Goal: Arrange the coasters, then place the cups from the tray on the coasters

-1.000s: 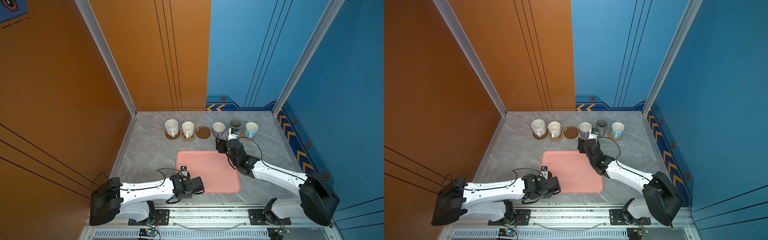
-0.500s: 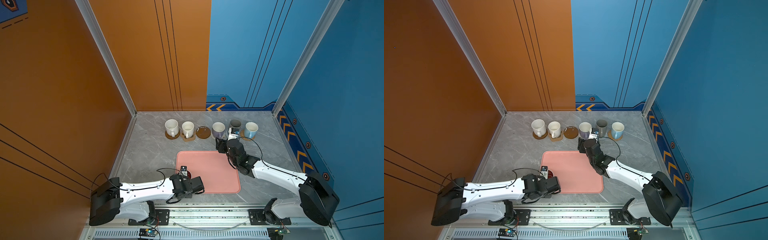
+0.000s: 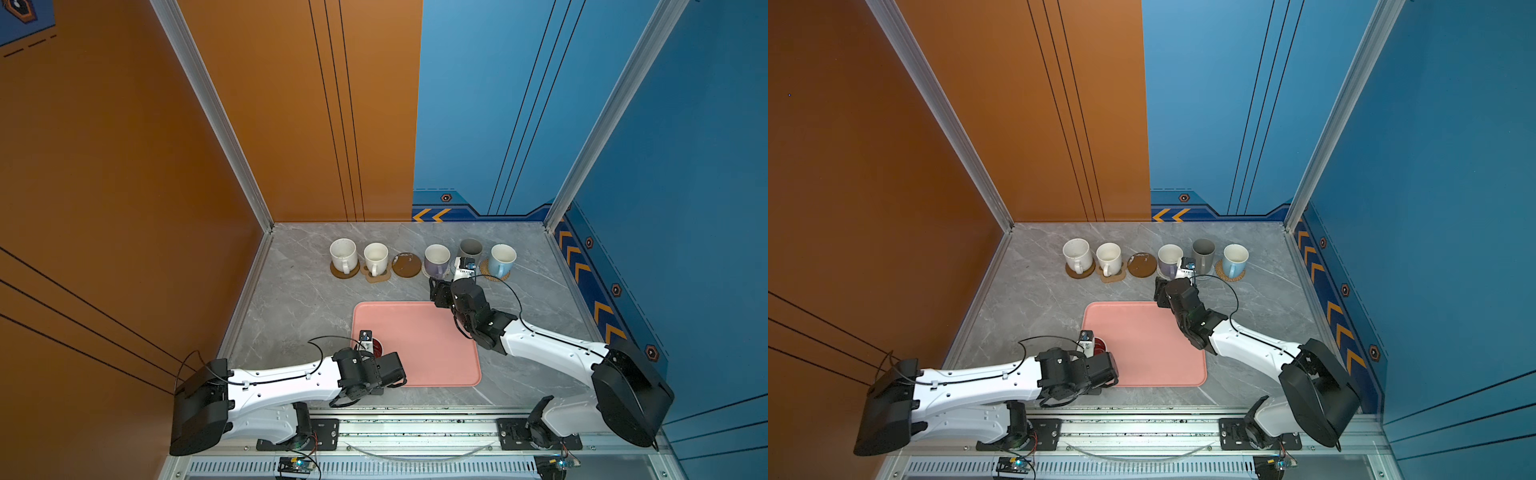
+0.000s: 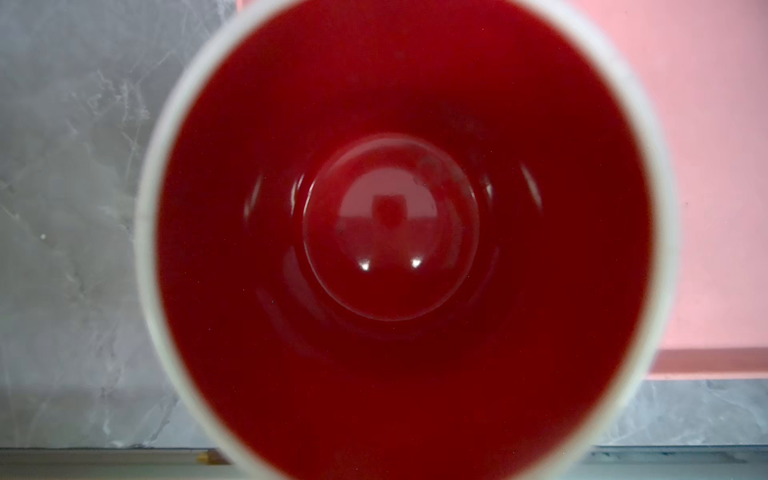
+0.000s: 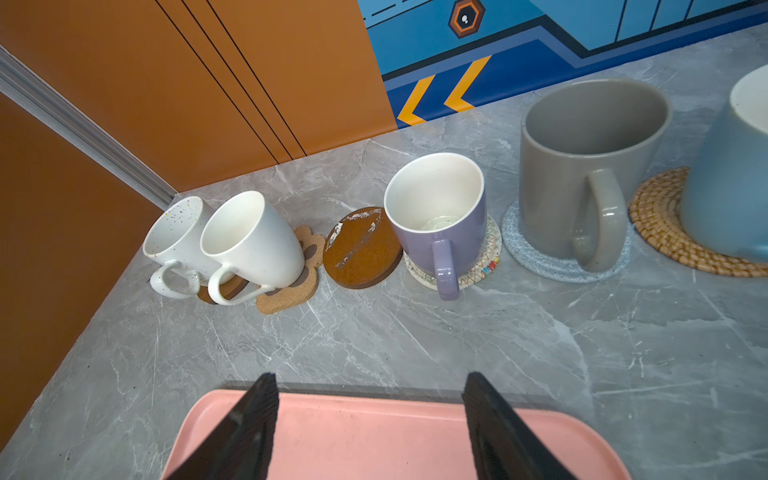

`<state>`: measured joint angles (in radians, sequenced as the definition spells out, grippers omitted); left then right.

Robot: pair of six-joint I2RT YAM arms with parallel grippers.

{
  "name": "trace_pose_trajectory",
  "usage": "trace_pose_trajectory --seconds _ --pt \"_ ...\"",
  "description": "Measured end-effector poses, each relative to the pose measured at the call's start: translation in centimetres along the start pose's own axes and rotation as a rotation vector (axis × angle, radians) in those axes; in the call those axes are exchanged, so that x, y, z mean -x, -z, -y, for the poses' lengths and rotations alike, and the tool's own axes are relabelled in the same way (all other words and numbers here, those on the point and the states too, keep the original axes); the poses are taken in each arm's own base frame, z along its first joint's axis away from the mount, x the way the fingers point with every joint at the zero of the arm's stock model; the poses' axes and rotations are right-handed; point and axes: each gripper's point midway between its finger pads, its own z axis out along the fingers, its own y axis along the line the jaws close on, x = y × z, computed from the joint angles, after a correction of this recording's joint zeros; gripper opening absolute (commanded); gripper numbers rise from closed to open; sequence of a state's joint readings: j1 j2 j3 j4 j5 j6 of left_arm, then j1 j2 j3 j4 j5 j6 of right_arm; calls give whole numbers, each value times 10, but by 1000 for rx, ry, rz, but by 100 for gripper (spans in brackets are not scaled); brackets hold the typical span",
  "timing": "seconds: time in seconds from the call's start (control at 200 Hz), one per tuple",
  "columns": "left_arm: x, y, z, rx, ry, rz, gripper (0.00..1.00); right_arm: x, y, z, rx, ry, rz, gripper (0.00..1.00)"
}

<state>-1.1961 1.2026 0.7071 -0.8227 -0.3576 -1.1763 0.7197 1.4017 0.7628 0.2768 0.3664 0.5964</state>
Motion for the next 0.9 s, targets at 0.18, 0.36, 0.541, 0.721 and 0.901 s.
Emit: trace_pose_trajectory --seconds 0.18,0.36,0.541,0.721,0.901 --pt "3 2 0 -5 6 17 0 0 0 0 0 -3 0 69" --pt "8 4 -2 -3 9 41 0 0 0 0 0 -4 1 69" --pt "14 8 1 -10 12 63 0 1 -1 2 -4 -5 2 69" --pt "27 10 2 -26 33 87 0 2 0 2 -5 -6 4 69" --pt "43 12 5 -38 36 107 0 6 2 2 -2 -11 13 69"
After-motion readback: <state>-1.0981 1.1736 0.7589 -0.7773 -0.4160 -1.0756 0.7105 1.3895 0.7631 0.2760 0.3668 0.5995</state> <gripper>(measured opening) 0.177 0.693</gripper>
